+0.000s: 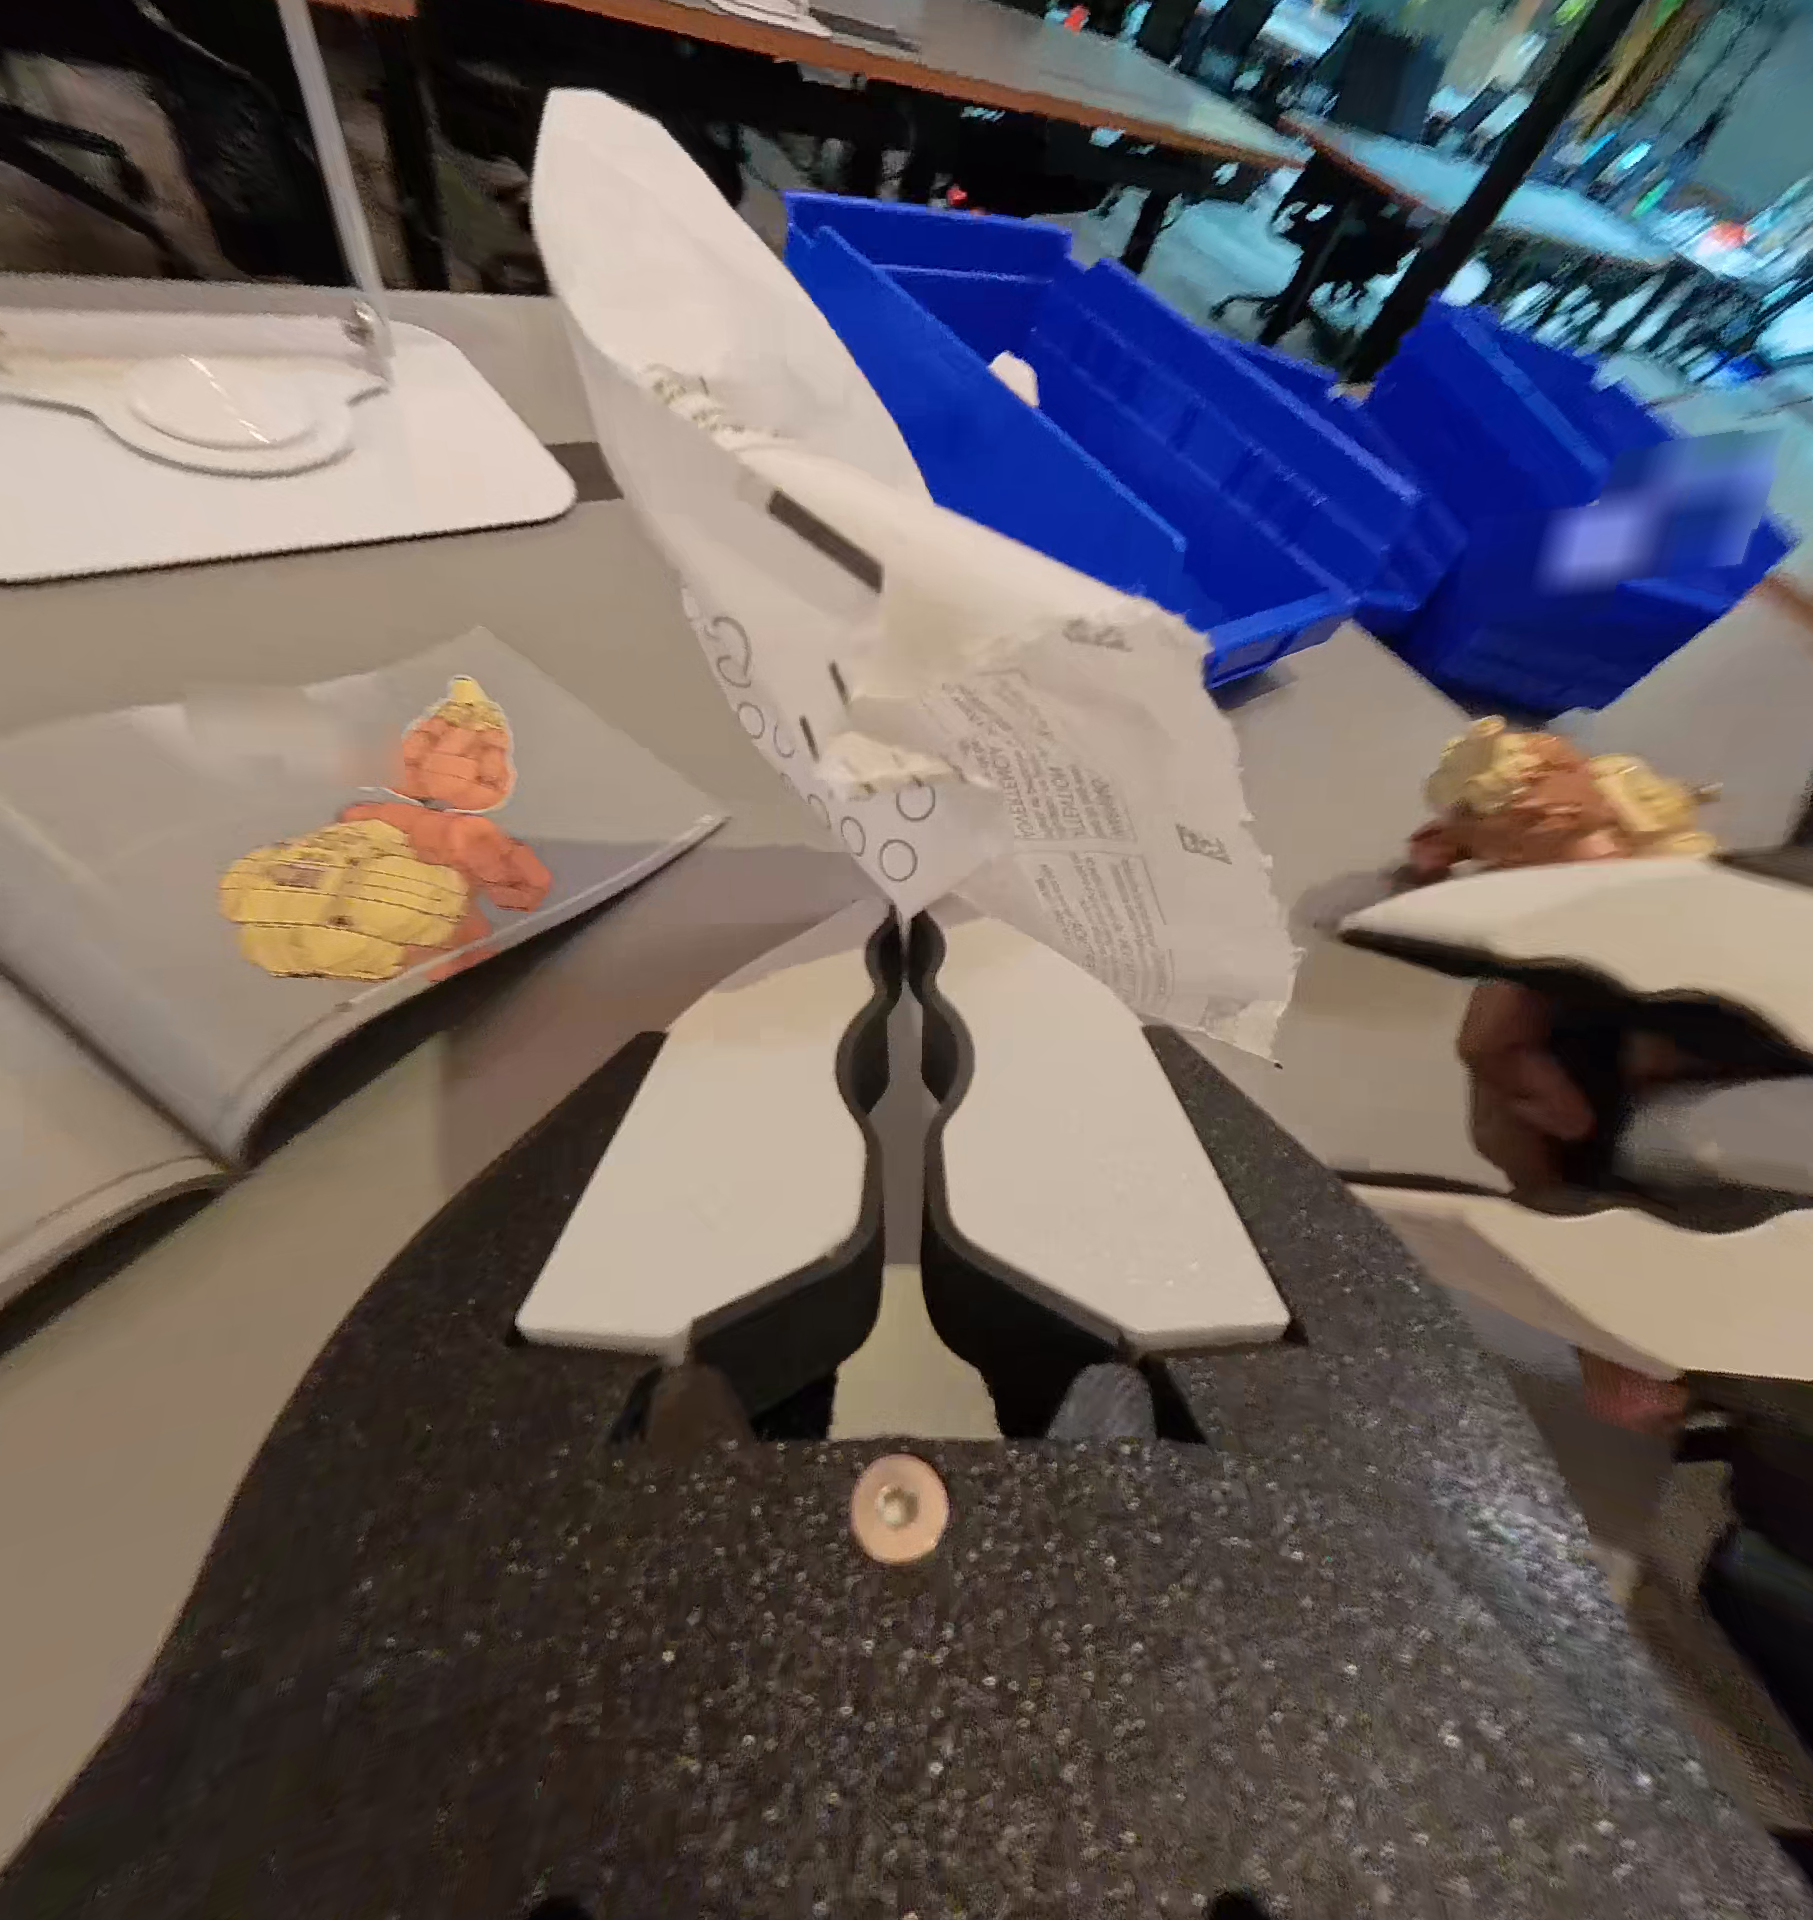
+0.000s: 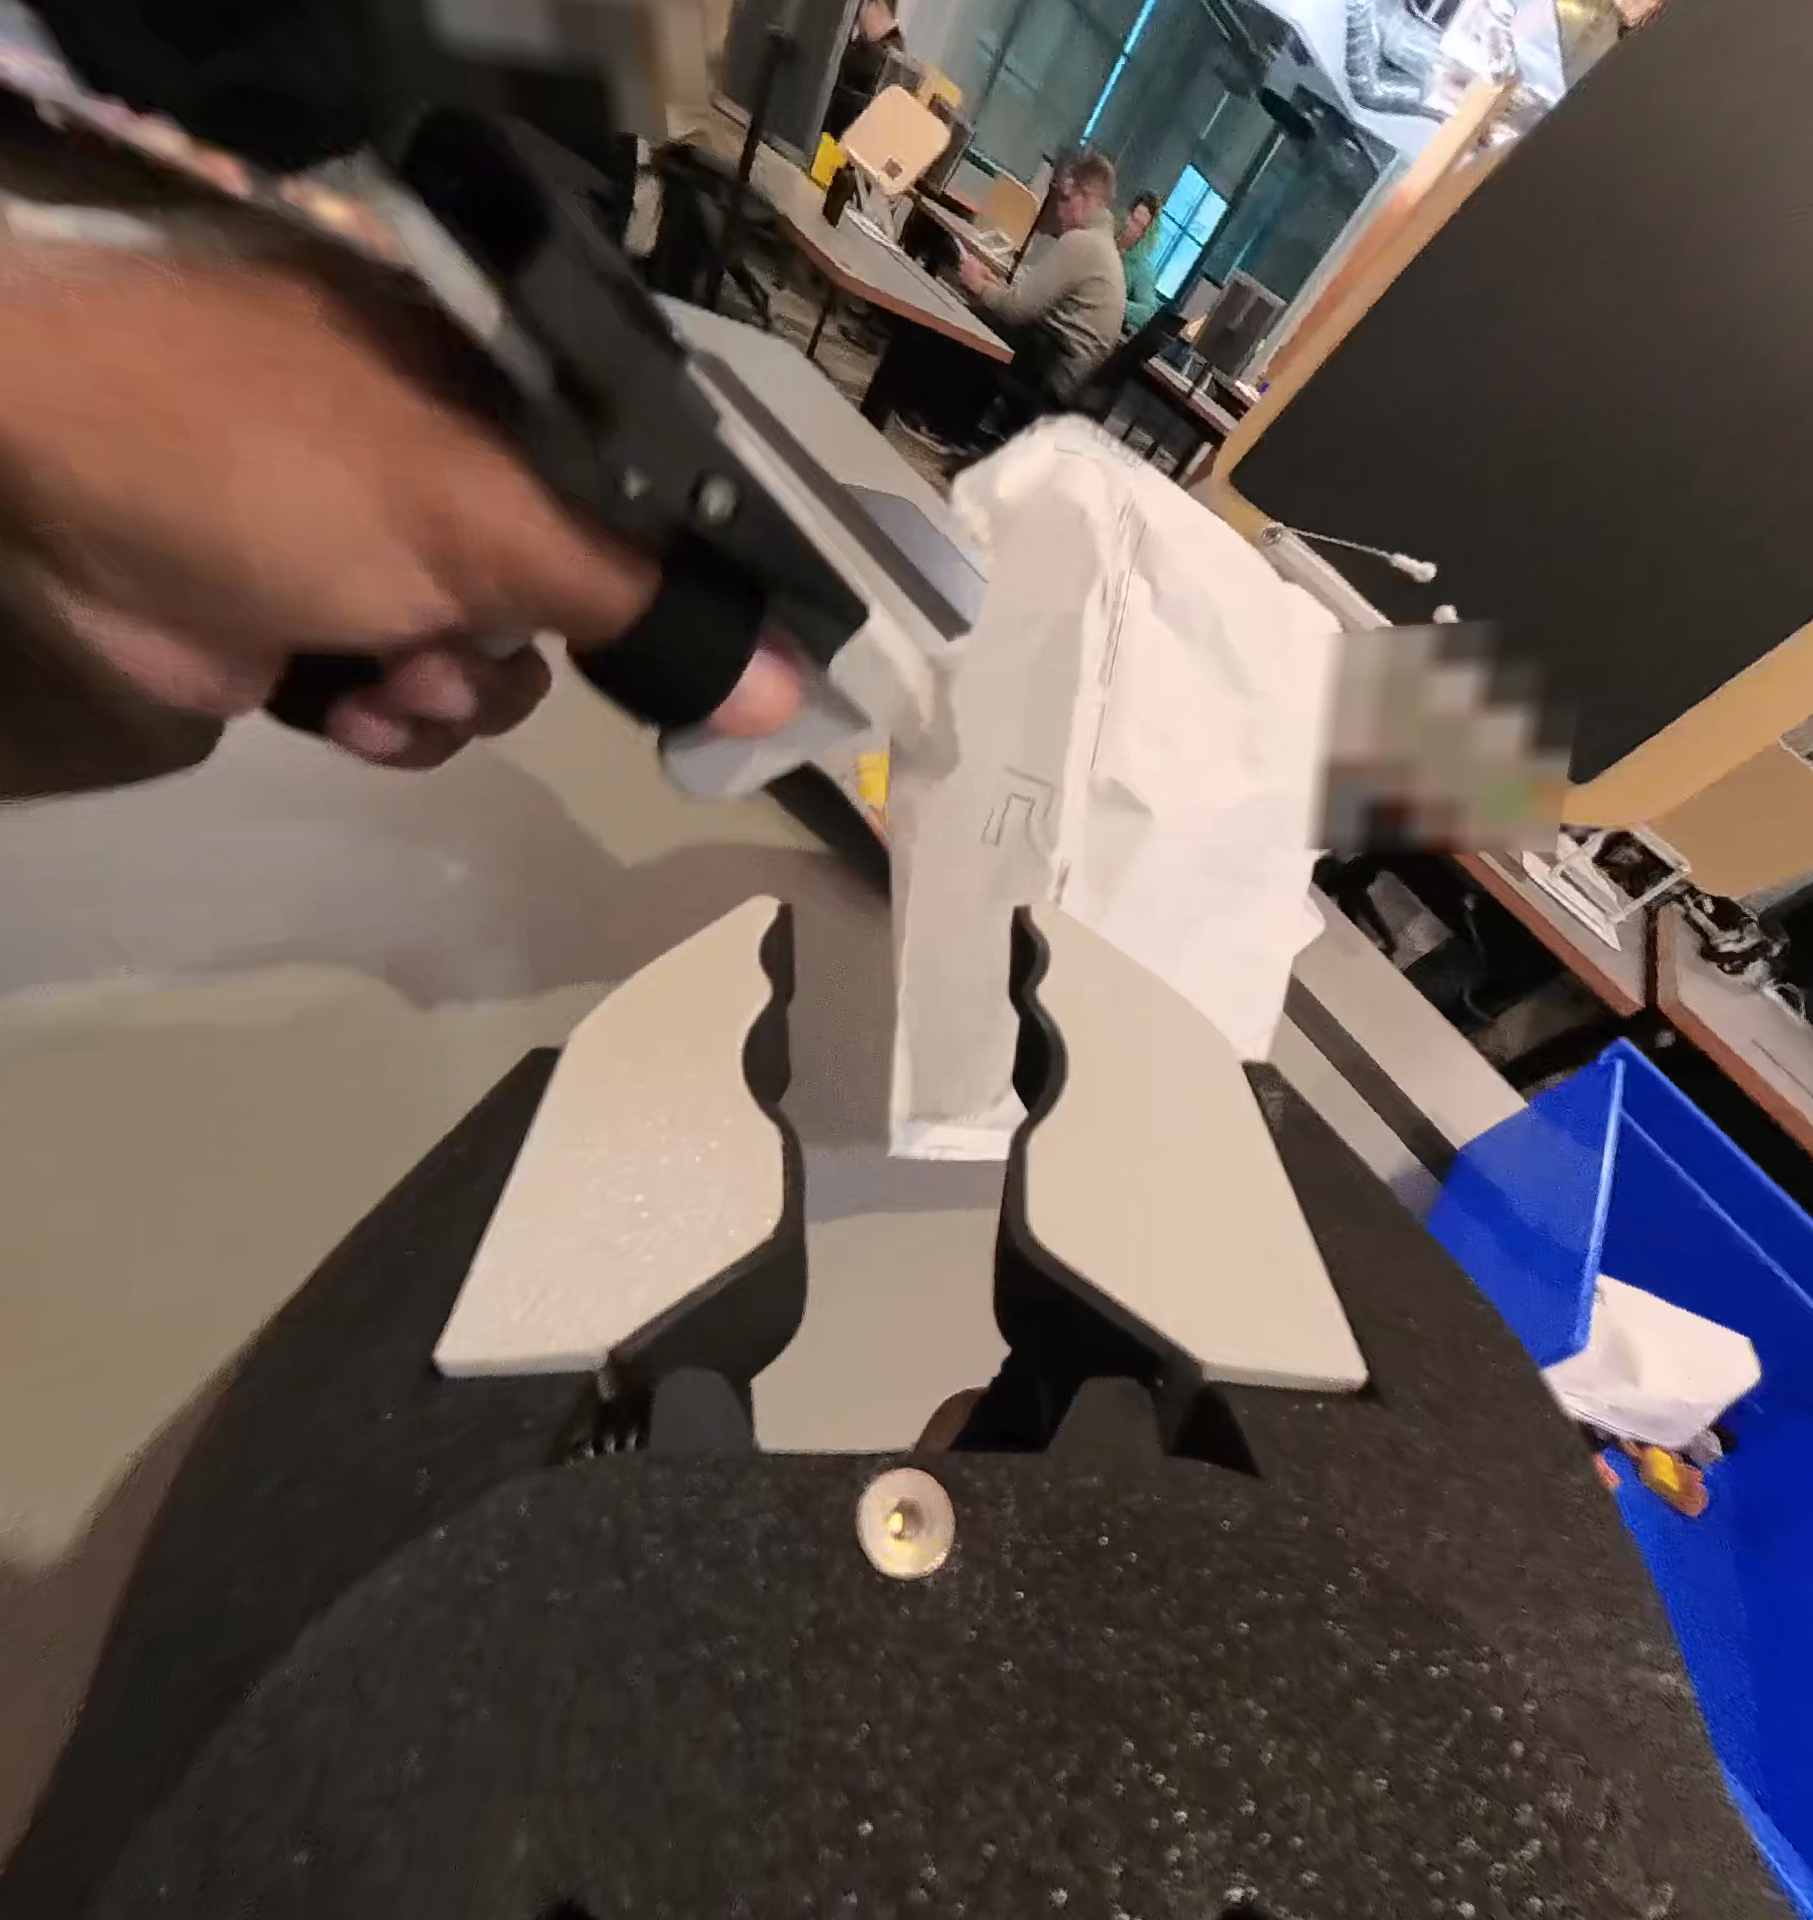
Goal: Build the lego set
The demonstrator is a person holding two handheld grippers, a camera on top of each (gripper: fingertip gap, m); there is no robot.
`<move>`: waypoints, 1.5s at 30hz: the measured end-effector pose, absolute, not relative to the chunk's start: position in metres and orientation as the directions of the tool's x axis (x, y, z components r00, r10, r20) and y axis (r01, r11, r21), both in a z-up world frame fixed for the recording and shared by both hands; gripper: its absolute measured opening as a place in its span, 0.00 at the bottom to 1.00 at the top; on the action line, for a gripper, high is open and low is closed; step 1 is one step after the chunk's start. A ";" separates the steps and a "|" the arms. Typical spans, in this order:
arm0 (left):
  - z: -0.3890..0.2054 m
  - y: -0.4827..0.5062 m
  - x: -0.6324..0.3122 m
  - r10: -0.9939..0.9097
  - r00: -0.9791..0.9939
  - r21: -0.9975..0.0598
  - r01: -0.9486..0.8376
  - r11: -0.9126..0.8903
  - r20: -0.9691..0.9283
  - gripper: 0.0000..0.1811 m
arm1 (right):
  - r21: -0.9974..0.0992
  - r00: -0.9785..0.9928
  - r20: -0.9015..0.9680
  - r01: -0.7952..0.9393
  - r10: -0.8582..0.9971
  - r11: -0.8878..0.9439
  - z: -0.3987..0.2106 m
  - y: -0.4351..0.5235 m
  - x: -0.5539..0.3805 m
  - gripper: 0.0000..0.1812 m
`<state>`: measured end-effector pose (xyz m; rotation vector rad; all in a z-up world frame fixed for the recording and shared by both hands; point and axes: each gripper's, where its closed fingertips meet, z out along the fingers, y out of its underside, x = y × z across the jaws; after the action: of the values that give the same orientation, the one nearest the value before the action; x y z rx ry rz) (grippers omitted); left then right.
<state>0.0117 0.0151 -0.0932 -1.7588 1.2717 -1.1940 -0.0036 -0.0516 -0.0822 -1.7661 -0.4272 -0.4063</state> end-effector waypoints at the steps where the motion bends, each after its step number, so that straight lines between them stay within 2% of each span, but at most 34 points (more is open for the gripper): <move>1: -0.093 0.013 0.012 -0.937 0.093 -0.872 -0.344 -0.348 0.337 0.00 | -0.822 0.852 0.519 0.520 0.073 -0.233 -0.089 -0.057 -0.001 0.24; 8: -0.091 -0.005 0.006 -0.840 -0.052 -0.803 -0.333 -0.495 0.540 0.00 | -0.679 0.708 0.704 0.650 -0.054 -0.342 -0.107 -0.083 0.040 0.32; 11: -0.087 -0.020 0.004 -0.817 -0.115 -0.791 -0.356 -0.497 0.565 0.00 | -0.567 0.580 0.807 0.711 -0.108 -0.416 -0.107 -0.085 0.059 0.35; 13: -0.086 -0.027 0.003 -0.816 -0.137 -0.793 -0.373 -0.482 0.561 0.00 | -0.538 0.535 0.834 0.728 -0.137 -0.425 -0.104 -0.086 0.065 0.34; 15: -0.083 -0.033 0.004 -0.817 -0.156 -0.795 -0.389 -0.466 0.555 0.00 | -0.531 0.515 0.841 0.733 -0.163 -0.425 -0.101 -0.087 0.068 0.30; 19: -0.077 -0.044 0.010 -0.813 -0.194 -0.798 -0.411 -0.441 0.549 0.00 | -0.538 0.510 0.839 0.731 -0.187 -0.421 -0.098 -0.092 0.070 0.06; 21: -0.071 -0.049 0.015 -0.810 -0.219 -0.807 -0.403 -0.433 0.544 0.01 | -0.587 0.557 0.805 0.698 -0.203 -0.410 -0.095 -0.095 0.073 0.00; 25: -0.043 -0.064 0.023 -0.789 -0.324 -0.839 -0.359 -0.408 0.522 0.06 | -0.741 0.703 0.663 0.564 -0.259 -0.364 -0.081 -0.108 0.081 0.00; 28: -0.011 -0.072 0.026 -0.777 -0.405 -0.874 -0.282 -0.395 0.481 0.22 | -0.849 0.793 0.519 0.432 -0.319 -0.306 -0.055 -0.125 0.094 0.00; 33: 0.026 -0.080 0.036 -0.802 -0.491 -0.940 -0.169 -0.296 0.340 0.29 | -0.981 0.896 0.183 0.139 -0.405 -0.136 -0.002 -0.178 0.143 0.00; 35: 0.014 -0.070 0.060 -0.866 -0.417 -0.957 -0.204 -0.207 0.276 0.29 | -0.995 0.888 0.086 0.053 -0.451 -0.086 0.014 -0.207 0.176 0.00; 38: -0.024 -0.054 0.112 -0.901 -0.301 -0.908 -0.374 -0.189 0.311 0.35 | -0.992 0.864 -0.069 -0.113 -0.499 -0.057 0.015 -0.249 0.233 0.00; 41: -0.059 -0.045 0.168 -0.927 -0.196 -0.845 -0.500 -0.187 0.321 0.43 | -0.959 0.800 -0.227 -0.284 -0.555 -0.017 -0.006 -0.286 0.295 0.00; 45: -0.099 -0.045 0.234 -0.936 -0.097 -0.757 -0.618 -0.210 0.339 0.48 | -0.859 0.705 -0.456 -0.508 -0.542 0.062 -0.056 -0.308 0.351 0.00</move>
<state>0.2342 -0.0449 -0.0992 -1.8227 1.6958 -1.2203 0.3513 -0.3076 -0.0555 -1.5752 0.8823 -0.0316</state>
